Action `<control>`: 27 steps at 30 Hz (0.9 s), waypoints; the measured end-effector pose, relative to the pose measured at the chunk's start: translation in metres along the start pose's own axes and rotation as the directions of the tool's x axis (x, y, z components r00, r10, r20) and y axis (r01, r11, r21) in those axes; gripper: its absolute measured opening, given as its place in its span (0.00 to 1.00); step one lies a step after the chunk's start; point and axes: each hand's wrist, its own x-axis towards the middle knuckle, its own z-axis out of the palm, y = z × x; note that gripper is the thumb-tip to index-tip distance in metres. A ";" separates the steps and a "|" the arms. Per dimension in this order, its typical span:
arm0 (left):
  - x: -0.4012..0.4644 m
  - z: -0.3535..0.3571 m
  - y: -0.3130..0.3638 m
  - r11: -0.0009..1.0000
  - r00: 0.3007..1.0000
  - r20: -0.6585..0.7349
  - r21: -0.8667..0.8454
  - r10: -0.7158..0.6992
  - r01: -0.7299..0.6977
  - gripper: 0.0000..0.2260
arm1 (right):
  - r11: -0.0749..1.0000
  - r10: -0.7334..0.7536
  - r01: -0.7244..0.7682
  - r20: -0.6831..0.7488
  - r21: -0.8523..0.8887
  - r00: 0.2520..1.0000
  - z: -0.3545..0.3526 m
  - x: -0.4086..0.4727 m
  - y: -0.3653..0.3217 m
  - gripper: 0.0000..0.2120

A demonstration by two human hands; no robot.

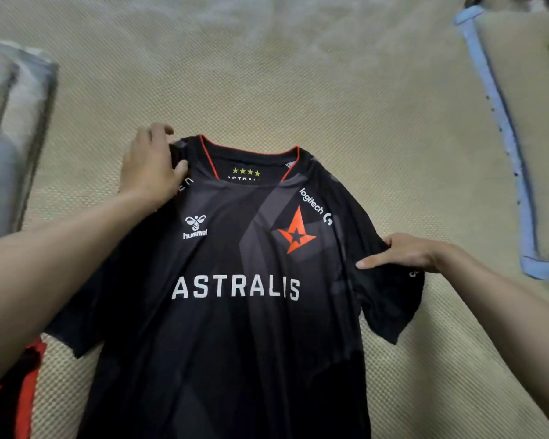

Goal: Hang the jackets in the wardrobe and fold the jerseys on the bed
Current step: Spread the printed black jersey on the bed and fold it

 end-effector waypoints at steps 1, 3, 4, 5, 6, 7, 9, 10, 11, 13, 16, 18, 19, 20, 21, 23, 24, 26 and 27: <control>-0.016 -0.002 0.011 0.987 0.988 -0.091 0.113 0.126 -0.115 0.21 | 1.000 0.001 -0.001 -0.008 0.003 1.000 0.001 -0.002 0.009 0.22; -0.057 0.006 0.037 0.907 0.915 -0.065 0.172 0.399 -0.384 0.21 | 0.999 0.013 -0.010 -0.073 0.046 0.997 0.000 -0.006 0.027 0.23; -0.079 0.016 0.051 0.849 0.860 0.012 0.154 0.510 -0.505 0.22 | 0.998 0.022 -0.015 -0.114 0.063 0.993 0.001 -0.010 0.035 0.22; -0.102 0.031 0.065 0.795 0.806 0.091 0.137 0.584 -0.591 0.23 | 0.997 0.022 -0.008 -0.162 0.082 0.987 0.000 -0.011 0.047 0.20; -0.122 0.048 0.081 0.754 0.763 0.164 0.125 0.625 -0.645 0.24 | 0.993 0.030 -0.006 -0.205 0.114 0.978 0.001 -0.016 0.056 0.18; -0.140 0.065 0.098 0.726 0.730 0.219 0.112 0.647 -0.678 0.25 | 0.987 0.039 0.003 -0.252 0.163 0.967 0.000 -0.017 0.069 0.14; -0.171 0.096 0.135 0.713 0.700 0.293 0.082 0.651 -0.697 0.28 | 0.958 0.037 0.070 -0.363 0.277 0.931 0.003 -0.020 0.094 0.14; -0.184 0.109 0.151 0.731 0.710 0.324 0.072 0.626 -0.678 0.29 | 0.935 0.048 0.118 -0.449 0.334 0.892 0.005 -0.020 0.106 0.15; -0.194 0.121 0.164 0.760 0.728 0.356 0.071 0.586 -0.646 0.30 | 0.906 0.073 0.168 -0.533 0.390 0.843 0.007 -0.016 0.120 0.14; -0.209 0.136 0.177 0.803 0.756 0.441 0.120 0.484 -0.584 0.34 | 0.843 0.124 0.271 -0.658 0.465 0.743 0.012 -0.012 0.138 0.11; -0.218 0.146 0.171 0.782 0.766 0.466 0.216 0.443 -0.584 0.35 | 0.786 0.194 0.330 -0.715 0.523 0.671 0.020 -0.007 0.152 0.07; -0.216 0.146 0.167 0.766 0.763 0.457 0.234 0.458 -0.599 0.35 | 0.764 0.237 0.341 -0.729 0.548 0.642 0.023 -0.001 0.162 0.12; -0.216 0.146 0.166 0.760 0.761 0.451 0.236 0.466 -0.605 0.35 | 0.774 0.261 0.323 -0.739 0.544 0.621 0.025 0.002 0.167 0.15; -0.216 0.146 0.166 0.752 0.760 0.442 0.245 0.476 -0.613 0.35 | 0.773 0.281 0.324 -0.753 0.545 0.595 0.026 0.006 0.171 0.15; -0.217 0.146 0.166 0.743 0.761 0.431 0.255 0.485 -0.618 0.35 | 0.764 0.312 0.317 -0.752 0.562 0.581 0.026 0.007 0.171 0.10; -0.220 0.147 0.167 0.734 0.763 0.418 0.270 0.493 -0.623 0.35 | 0.746 0.362 0.320 -0.759 0.584 0.541 0.022 0.012 0.172 0.11; -0.221 0.148 0.168 0.734 0.765 0.416 0.274 0.492 -0.621 0.35 | 0.749 0.377 0.322 -0.772 0.579 0.512 0.019 0.013 0.170 0.16; -0.225 0.150 0.170 0.744 0.777 0.404 0.278 0.483 -0.608 0.35 | 0.792 0.354 0.328 -0.825 0.515 0.440 0.019 0.004 0.160 0.20; -0.228 0.151 0.171 0.749 0.781 0.398 0.276 0.481 -0.602 0.35 | 0.860 0.295 0.297 -0.879 0.416 0.375 0.024 -0.005 0.151 0.19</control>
